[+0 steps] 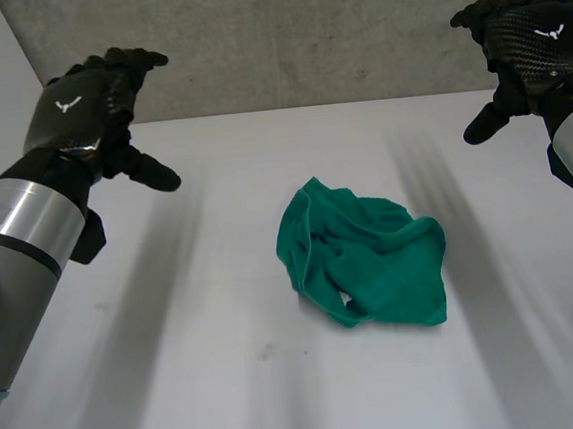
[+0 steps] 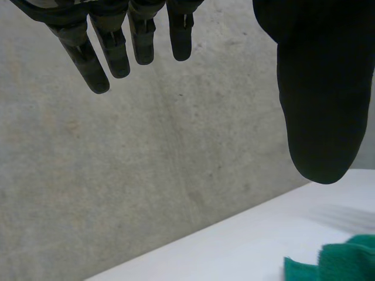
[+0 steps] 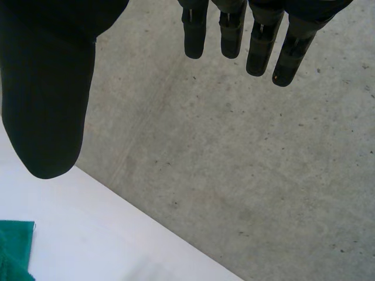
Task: Fold the towel.
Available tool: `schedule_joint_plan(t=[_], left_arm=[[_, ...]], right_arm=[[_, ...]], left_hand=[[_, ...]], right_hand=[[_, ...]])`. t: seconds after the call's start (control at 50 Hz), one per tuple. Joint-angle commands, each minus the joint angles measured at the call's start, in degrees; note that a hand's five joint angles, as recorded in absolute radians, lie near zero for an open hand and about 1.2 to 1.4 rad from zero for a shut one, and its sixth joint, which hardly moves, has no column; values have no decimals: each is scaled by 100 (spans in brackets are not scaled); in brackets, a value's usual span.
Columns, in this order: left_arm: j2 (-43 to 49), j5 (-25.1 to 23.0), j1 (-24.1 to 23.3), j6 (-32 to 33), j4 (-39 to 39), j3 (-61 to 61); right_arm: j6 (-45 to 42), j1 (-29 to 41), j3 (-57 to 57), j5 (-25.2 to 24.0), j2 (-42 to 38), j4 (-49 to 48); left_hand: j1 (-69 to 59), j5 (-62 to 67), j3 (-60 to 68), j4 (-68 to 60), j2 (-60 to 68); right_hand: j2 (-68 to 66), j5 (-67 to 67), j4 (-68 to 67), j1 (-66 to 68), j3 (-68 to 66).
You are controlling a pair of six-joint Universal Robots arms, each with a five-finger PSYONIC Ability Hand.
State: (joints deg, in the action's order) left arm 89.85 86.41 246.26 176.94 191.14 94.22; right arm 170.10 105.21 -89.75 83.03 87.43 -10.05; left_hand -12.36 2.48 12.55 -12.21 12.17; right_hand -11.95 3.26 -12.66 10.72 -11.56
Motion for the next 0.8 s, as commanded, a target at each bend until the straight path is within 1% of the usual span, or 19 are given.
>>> schedule_joint_plan(t=[0.02,0.14,0.16,0.22,0.24,0.32,0.36,0.38,0.52,0.54,0.58,0.6,0.62,0.68,0.7,0.72,0.74,0.76,0.8], left_arm=[[445,25,-526,-37,-436,-325],[1253,305,-1123,-326,-1007,-992],[1515,419,-1263,-457,-1182,-1202],[1921,587,-1422,-616,-1421,-1528],[2053,631,-1466,-634,-1473,-1625],[2790,859,-1633,-661,-1562,-2126],[3028,930,-1677,-652,-1553,-2276],[3143,965,-1695,-652,-1544,-2355],[4197,1273,-1774,-617,-1500,-3023],[4425,1325,-1774,-608,-1492,-3163],[4523,1352,-1783,-599,-1492,-3225],[4672,1369,-1783,-590,-1492,-3321],[4752,1370,-1774,-582,-1492,-3383],[4744,1326,-1774,-582,-1474,-3393],[4700,1308,-1766,-582,-1448,-3393],[4613,1291,-1757,-573,-1395,-3393],[4612,1290,-1757,-573,-1395,-3393],[4551,1282,-1748,-573,-1360,-3393],[4182,1282,-1704,-564,-1193,-3358]], right_arm=[[-828,-18,300,-6,-332,415],[-1839,-1,582,-32,-797,1109],[-2023,8,617,-76,-937,1276],[-2209,17,643,-234,-1149,1418],[-2253,17,635,-400,-1297,1444],[-2183,-36,652,-866,-1711,1444],[-2148,-36,678,-964,-1930,1427],[-2078,-27,757,-1007,-2193,1401],[-1393,8,1249,-982,-3231,1225],[-1218,8,1380,-982,-3432,1181],[-1076,-1,1522,-982,-3609,1146],[-1015,-1,1583,-982,-3680,1146],[-901,-1,1714,-982,-3794,1146],[-777,-1,1821,-999,-3874,1119],[-733,-10,1856,-1017,-3874,1111],[-724,-1,1882,-1052,-3830,1110],[-724,-1,1883,-1052,-3830,1110],[-655,-1,1909,-1104,-3552,1076],[-602,-10,1918,-1122,-3383,1040]], left_hand=[[-189,177,169,-203,208],[-475,463,455,-489,494],[-559,547,539,-573,578],[-560,548,540,-574,578],[-560,548,540,-574,578],[-560,548,540,-574,578],[-576,564,557,-591,595],[-577,564,557,-591,595],[-946,933,926,-960,964],[-1063,1051,1043,-1077,1082],[-1148,1135,1128,-1162,1166],[-1615,1603,1595,-1629,1633],[-2419,2407,2399,-2433,2437],[-4925,4913,4905,-4939,4943],[-6232,6220,6212,-6246,6251],[-6759,6747,6739,-6773,6778],[-6764,6752,6745,-6779,6783],[-6764,6752,6745,-6779,6783],[-6764,6752,6745,-6779,6783]], right_hand=[[195,-326,266,-72,156],[195,-326,266,-72,156],[195,-326,266,-72,156],[195,-326,266,-72,156],[195,-326,266,-72,156],[195,-326,266,-72,156],[70,-201,141,53,31],[-48,-84,24,171,-86],[-485,353,-413,608,-523],[-886,754,-815,1009,-925],[-1626,1494,-1555,1749,-1664],[-2080,1948,-2008,2203,-2118],[-3383,3252,-3312,3506,-3422],[-6532,6400,-6461,6655,-6570],[-6802,6671,-6731,6926,-6841],[-6805,6674,-6734,6928,-6844],[-6805,6674,-6734,6928,-6844],[-6805,6674,-6734,6928,-6844],[-6805,6674,-6734,6928,-6844]])
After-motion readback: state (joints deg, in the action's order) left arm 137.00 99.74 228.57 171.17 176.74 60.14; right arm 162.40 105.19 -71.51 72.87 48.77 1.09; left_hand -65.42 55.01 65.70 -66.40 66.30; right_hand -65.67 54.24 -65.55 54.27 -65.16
